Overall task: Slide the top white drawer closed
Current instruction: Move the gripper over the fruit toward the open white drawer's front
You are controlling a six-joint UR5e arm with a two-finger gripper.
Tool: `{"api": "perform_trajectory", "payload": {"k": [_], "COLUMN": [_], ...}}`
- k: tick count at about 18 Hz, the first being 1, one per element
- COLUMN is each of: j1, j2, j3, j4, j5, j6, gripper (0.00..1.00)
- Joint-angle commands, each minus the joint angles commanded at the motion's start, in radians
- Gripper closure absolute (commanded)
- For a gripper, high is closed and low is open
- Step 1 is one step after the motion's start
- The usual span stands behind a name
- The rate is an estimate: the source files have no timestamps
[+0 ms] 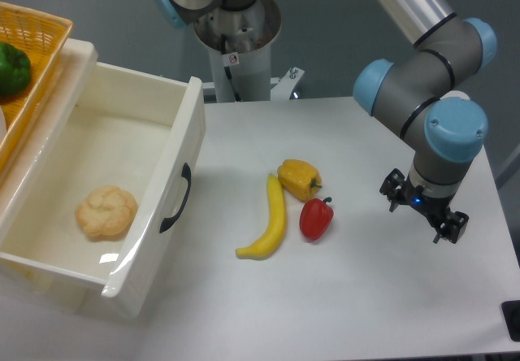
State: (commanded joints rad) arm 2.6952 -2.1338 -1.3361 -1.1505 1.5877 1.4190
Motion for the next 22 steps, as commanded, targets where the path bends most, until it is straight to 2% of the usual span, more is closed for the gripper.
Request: {"api": "perform_trajectory", "payload": {"k": [3,10,11,13,16,17,19,22], "j1": [0.0,-0.018,-0.018,-0.021,-0.041,-0.054,-0.072,-0.074], "j2": [0.0,-0.005,-0.003,0.002,0.011,0.017,0.026,0.038], "j3": [-0.002,-0.003,-0.003,-0.005,-0.008,-0.009,-0.008,-0.008], "j4": [0.0,0.009,0.015,0.015,0.015,0.015,0.014,0.009], "j5": [-0.002,-0.003,-0.005,-0.034,-0.066,-0.064,-0.071,-0.158], "j6": [-0.015,-0.161,-0.181,-0.254,-0.406,-0.435,-0.491,-0.603], "gripper": [0.0,0.0,0.04,0.21,0.56,0.6,0.6,0.6]}}
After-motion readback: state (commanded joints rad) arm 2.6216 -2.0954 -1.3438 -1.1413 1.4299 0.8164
